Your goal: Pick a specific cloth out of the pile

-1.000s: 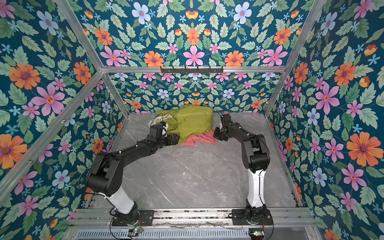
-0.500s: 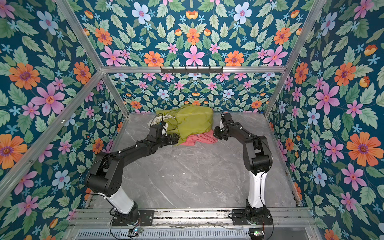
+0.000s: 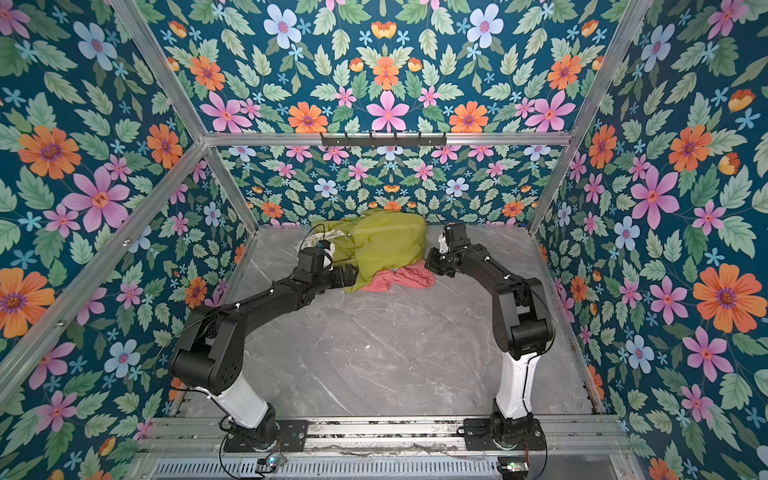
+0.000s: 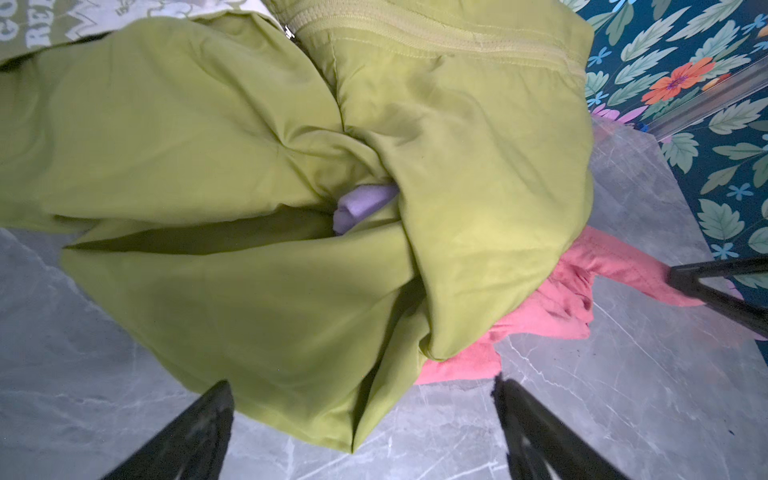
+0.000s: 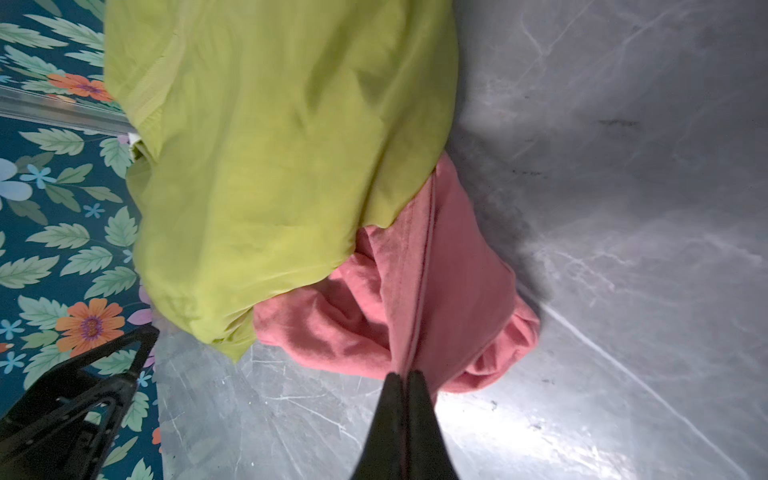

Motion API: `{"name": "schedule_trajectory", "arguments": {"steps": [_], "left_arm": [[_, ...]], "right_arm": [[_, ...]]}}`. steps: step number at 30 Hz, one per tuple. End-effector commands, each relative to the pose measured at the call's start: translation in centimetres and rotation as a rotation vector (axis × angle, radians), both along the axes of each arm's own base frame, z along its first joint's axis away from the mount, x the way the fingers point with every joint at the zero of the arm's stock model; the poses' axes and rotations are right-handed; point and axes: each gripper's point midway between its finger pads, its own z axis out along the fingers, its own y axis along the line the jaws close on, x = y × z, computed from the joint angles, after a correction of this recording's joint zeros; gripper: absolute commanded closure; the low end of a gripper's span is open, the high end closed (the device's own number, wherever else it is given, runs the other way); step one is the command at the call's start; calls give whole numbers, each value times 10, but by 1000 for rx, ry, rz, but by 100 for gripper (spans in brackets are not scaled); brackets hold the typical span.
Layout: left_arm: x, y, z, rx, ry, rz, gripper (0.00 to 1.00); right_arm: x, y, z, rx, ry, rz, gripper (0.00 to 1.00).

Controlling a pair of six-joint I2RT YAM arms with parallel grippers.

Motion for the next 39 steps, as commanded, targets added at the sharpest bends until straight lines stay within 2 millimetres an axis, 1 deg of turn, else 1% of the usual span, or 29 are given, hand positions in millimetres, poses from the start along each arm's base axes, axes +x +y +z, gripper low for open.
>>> {"name": "schedule_trajectory", "arguments": {"steps": [1,11,16,21,33,39], "left_arm": [[3,1,7,1,-25,9,0],[0,3,10,5,-31,12,0],[-1,4,11,3,-33,13,0],[-2,4,11,3,-33,11,0],[-1,4,24,2,-60,5,0],[-2,5,24,7,-60,6,0]], "right_arm": [[0,6,15,22,-38,16,100],[1,13,52,48,-113,27,100],[3,20,73,55,-153,42,100],[4,28,89,58,-180,62,100],[8,44,131,68,-261,95,100],[7,53,156,70,-313,121,100]]}}
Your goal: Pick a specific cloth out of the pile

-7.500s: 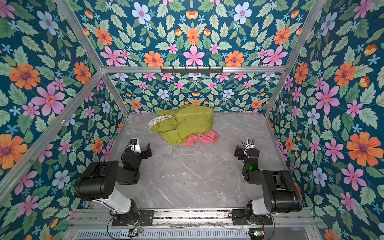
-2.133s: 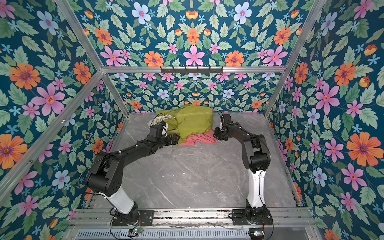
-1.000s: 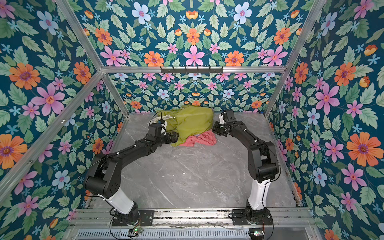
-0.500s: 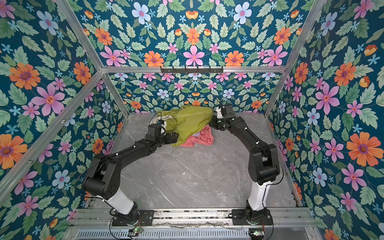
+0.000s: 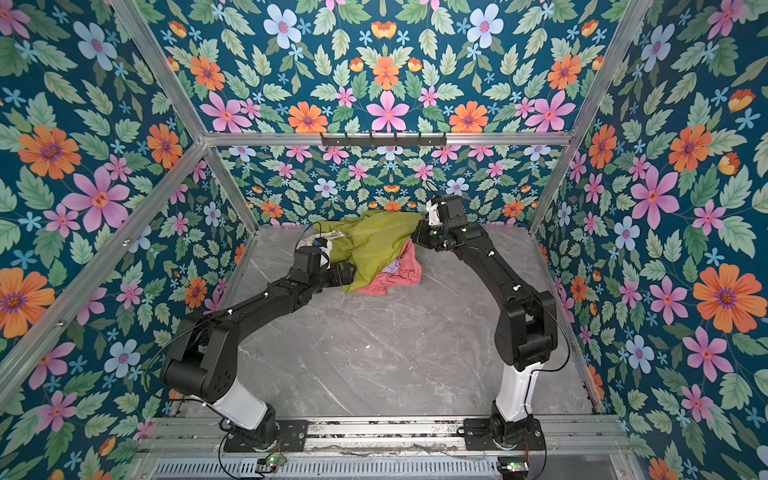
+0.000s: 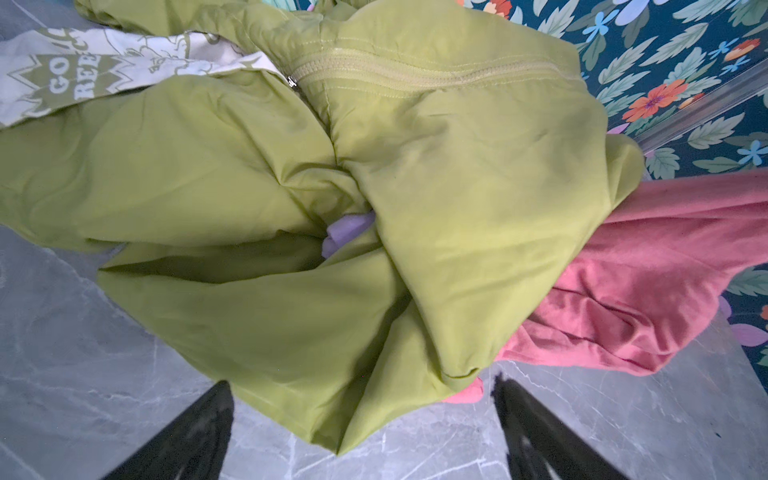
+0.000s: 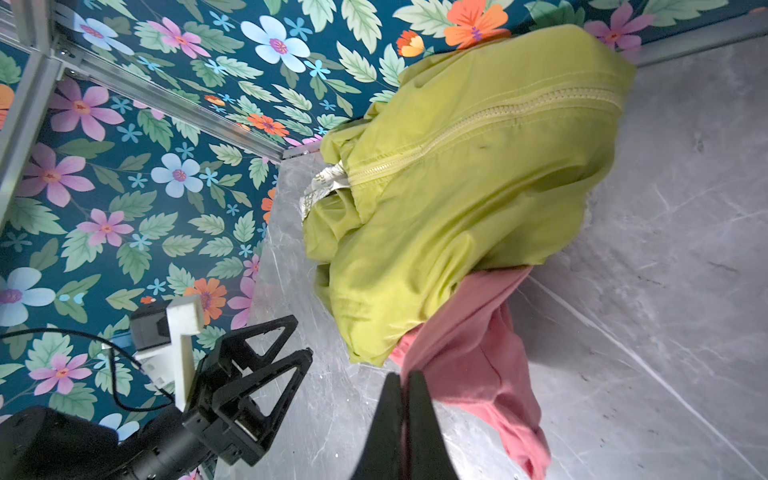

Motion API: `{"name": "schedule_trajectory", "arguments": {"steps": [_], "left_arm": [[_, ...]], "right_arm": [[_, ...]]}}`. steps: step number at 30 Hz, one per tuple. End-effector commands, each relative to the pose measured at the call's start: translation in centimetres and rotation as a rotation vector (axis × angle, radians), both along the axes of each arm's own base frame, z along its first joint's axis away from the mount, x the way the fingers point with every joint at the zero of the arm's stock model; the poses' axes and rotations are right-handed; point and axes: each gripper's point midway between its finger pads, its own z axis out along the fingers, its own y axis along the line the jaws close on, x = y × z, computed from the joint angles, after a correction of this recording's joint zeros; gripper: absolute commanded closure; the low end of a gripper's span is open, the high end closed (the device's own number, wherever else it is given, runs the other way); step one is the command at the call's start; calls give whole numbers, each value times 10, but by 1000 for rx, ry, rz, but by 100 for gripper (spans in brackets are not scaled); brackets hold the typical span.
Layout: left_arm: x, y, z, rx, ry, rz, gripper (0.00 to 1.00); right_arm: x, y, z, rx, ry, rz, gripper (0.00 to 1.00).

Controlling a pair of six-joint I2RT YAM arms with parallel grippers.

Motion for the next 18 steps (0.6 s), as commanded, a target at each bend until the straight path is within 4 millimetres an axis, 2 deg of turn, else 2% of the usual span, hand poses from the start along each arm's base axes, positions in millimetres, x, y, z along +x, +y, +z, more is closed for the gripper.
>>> {"name": "schedule_trajectory", "arguments": {"steps": [1,10,18], "left_arm": [[2,1,5,13,-20,0,0],[-1,3,4,17,-19,3,0],[-3,5,5,22,-26,3,0]], "right_arm": [[-1,3,21,0,-60,19,100],[-3,8,54,22,-137,27,100],[-8,16,72,38,-176,48,100]]}}
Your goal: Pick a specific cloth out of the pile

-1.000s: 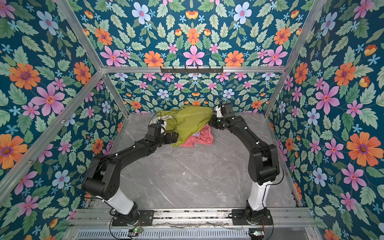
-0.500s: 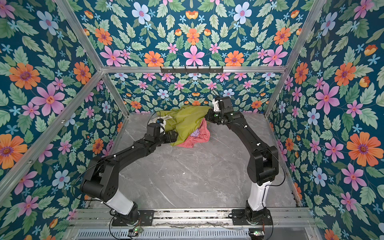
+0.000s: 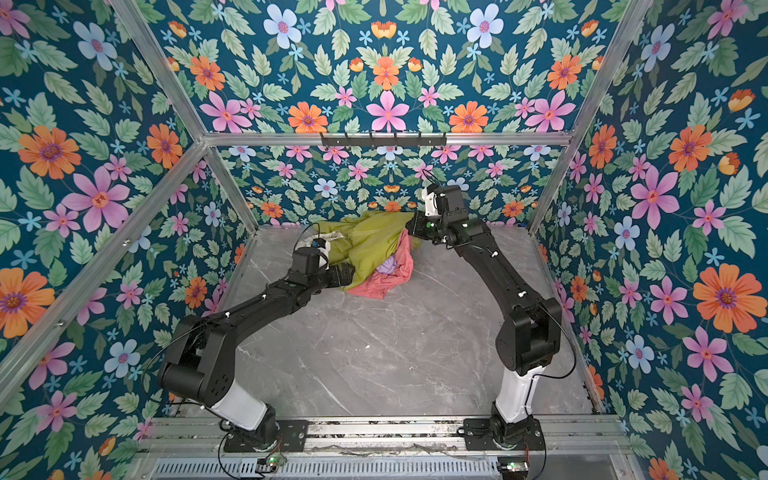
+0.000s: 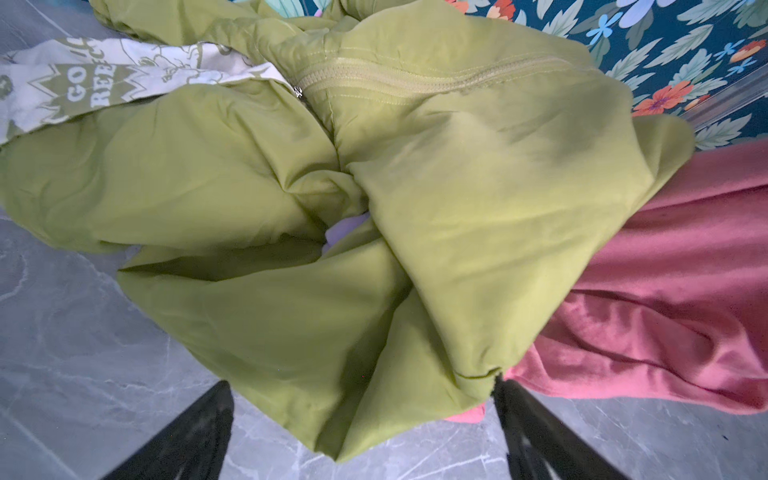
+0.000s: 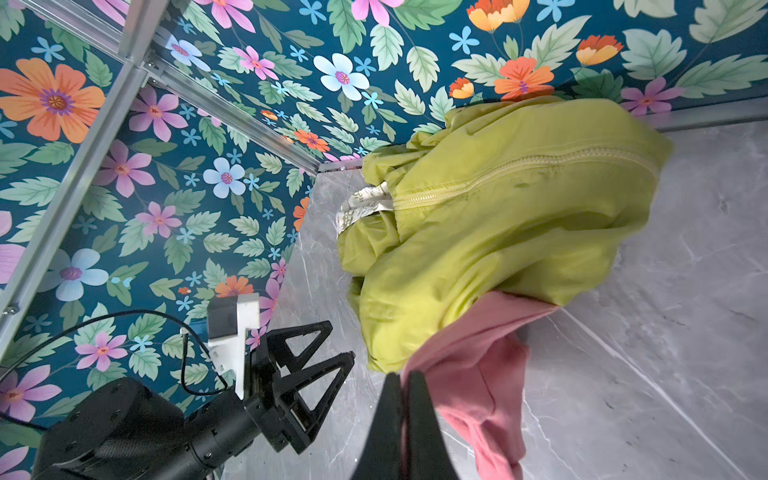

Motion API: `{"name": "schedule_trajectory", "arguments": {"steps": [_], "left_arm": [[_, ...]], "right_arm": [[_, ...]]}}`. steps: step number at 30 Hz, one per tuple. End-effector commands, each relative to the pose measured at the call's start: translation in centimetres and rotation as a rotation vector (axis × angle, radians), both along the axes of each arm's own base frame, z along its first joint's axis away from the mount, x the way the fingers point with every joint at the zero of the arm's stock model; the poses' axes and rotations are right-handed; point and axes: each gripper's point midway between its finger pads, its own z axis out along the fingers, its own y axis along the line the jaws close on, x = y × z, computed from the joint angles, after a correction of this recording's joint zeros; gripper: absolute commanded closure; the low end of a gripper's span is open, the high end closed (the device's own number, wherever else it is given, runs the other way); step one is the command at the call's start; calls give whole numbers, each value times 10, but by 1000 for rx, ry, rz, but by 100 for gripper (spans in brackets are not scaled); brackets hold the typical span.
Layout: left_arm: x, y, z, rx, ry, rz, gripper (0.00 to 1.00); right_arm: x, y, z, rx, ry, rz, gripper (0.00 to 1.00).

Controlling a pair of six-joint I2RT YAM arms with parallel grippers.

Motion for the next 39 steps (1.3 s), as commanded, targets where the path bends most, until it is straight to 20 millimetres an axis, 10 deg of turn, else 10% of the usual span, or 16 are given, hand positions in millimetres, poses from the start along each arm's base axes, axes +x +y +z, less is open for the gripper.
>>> {"name": "schedule_trajectory", "arguments": {"steps": [1,14,20,39], "left_arm": [[0,0,4,14,-23,-11,0],[-63,-71,44,206,-419,-291,7],[-58,-109,20,298,-401,-409,17],[-25,-131,-12,321,-349,-421,45]], "right_arm": [[0,5,29,28,-89,16,100],[-1,13,36,59,-98,34,100],[-4,14,38,79,-94,41,100],[-13,7,44,90,-114,23,100]]}}
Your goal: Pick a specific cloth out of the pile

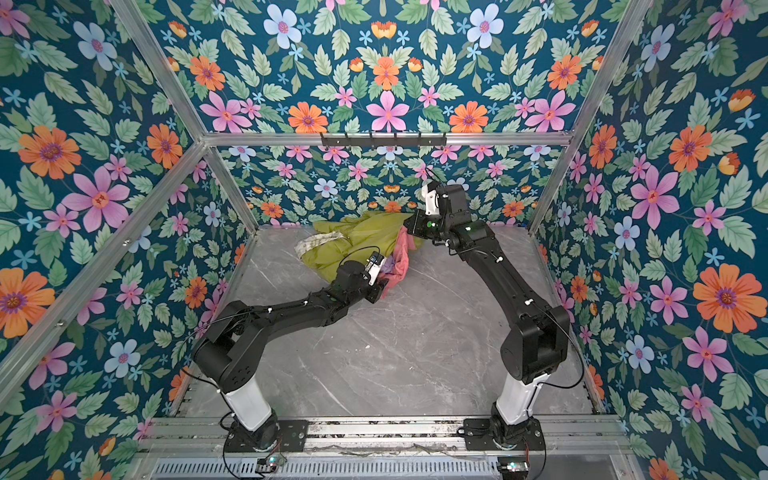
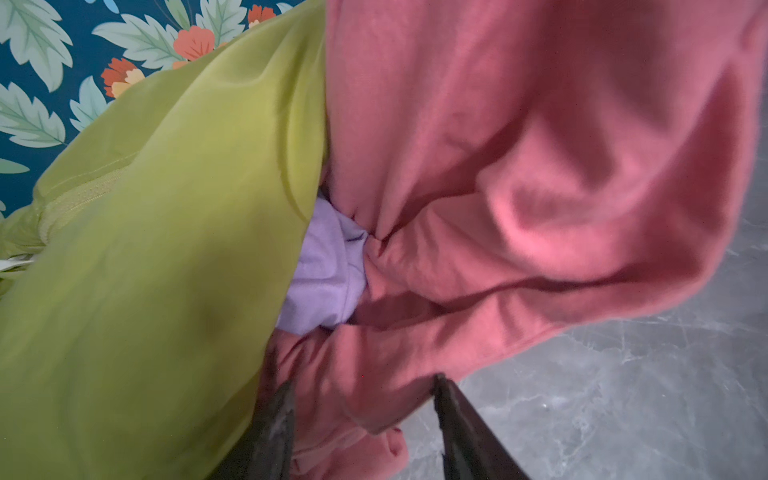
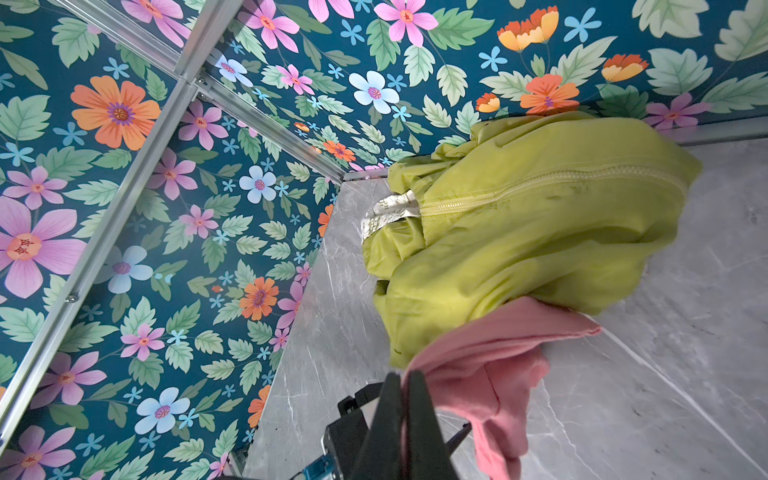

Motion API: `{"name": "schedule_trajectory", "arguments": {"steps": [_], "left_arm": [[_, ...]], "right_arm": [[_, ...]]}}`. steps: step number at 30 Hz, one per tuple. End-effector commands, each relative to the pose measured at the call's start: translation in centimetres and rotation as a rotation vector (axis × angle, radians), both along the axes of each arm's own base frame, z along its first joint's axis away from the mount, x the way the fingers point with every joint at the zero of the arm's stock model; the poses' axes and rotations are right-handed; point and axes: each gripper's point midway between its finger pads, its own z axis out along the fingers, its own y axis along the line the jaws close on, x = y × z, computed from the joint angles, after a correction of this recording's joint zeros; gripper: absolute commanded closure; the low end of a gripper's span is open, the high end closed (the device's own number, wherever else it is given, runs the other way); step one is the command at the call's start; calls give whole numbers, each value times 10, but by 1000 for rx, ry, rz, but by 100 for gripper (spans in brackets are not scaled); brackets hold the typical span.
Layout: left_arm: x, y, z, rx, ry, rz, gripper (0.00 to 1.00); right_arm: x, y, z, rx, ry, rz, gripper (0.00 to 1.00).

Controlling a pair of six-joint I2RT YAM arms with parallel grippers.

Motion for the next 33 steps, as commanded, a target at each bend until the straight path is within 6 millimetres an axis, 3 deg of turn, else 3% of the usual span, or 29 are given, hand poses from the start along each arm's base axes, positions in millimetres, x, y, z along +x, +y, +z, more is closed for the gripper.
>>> {"name": "schedule_trajectory", "arguments": {"steps": [1,7,10,14,16,22,29,33], "left_arm": [[-1,-6,0,-33,1,-20,45],[0,0,-14,-18,20,0,44],[1,2,-16,-19,21,3,39],[3,3,-16,-28,21,8,40],[5,4,-15,-29,22,18,45],[14,7,-10,-31,30,48,75],[16,15,-4,-24,23,74,100],[16,19,5,-20,4,83,100]], "right_arm": [[1,3,23,39,-72,8,100],[1,3,23,42,-72,8,100],[1,2,23,41,-72,6,100],[1,3,22,45,-70,5,100],[1,3,20,47,-65,7,100],[1,3,22,50,-67,4,100],[1,2,21,48,-66,2,100],[2,3,21,50,-67,1,100]]}}
